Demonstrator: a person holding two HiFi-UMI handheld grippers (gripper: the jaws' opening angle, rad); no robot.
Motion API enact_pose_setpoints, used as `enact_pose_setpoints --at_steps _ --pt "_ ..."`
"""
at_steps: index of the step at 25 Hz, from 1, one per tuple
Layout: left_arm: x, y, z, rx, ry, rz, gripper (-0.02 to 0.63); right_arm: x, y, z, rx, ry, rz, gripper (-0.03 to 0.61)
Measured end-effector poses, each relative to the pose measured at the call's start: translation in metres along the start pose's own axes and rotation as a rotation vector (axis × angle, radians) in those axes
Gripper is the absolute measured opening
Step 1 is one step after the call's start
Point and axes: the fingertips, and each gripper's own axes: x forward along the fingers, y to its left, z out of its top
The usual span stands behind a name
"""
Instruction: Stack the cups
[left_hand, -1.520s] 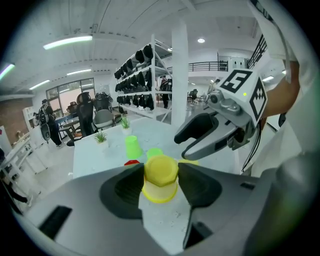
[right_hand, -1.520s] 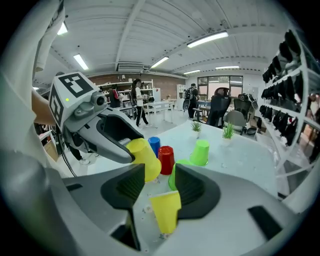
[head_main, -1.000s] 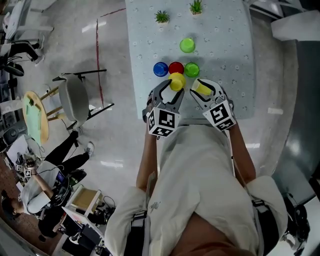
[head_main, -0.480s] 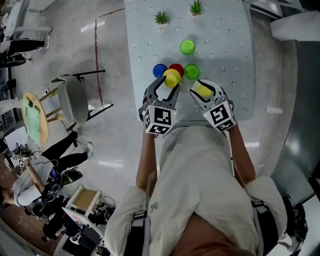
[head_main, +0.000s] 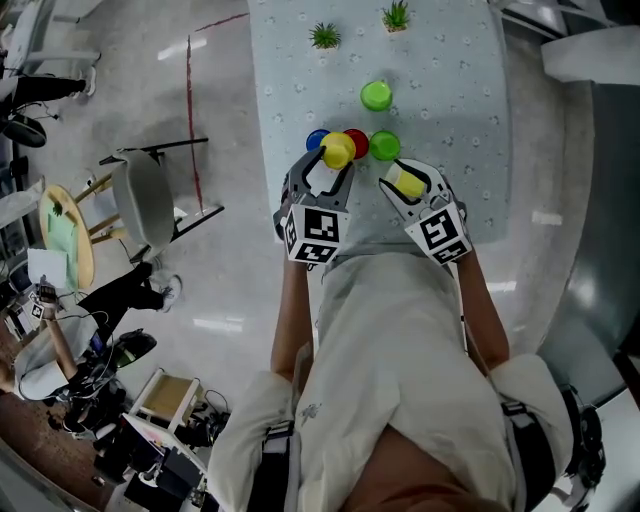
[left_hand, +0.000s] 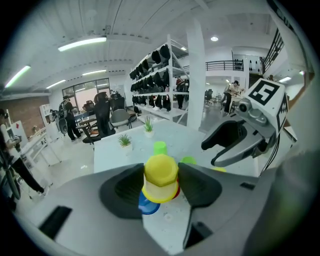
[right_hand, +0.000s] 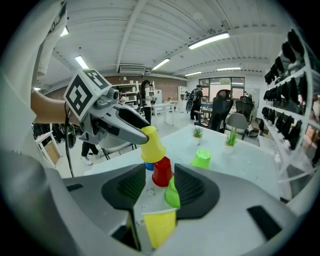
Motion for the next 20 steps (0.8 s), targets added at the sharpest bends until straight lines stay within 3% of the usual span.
enact_pose_setpoints --at_steps 20 --pt "0.012 0.011 -0.007 -0.073 0.018 -0.006 0.224 0.007 -0.003 0.003 0.021 0.005 0.001 0.175"
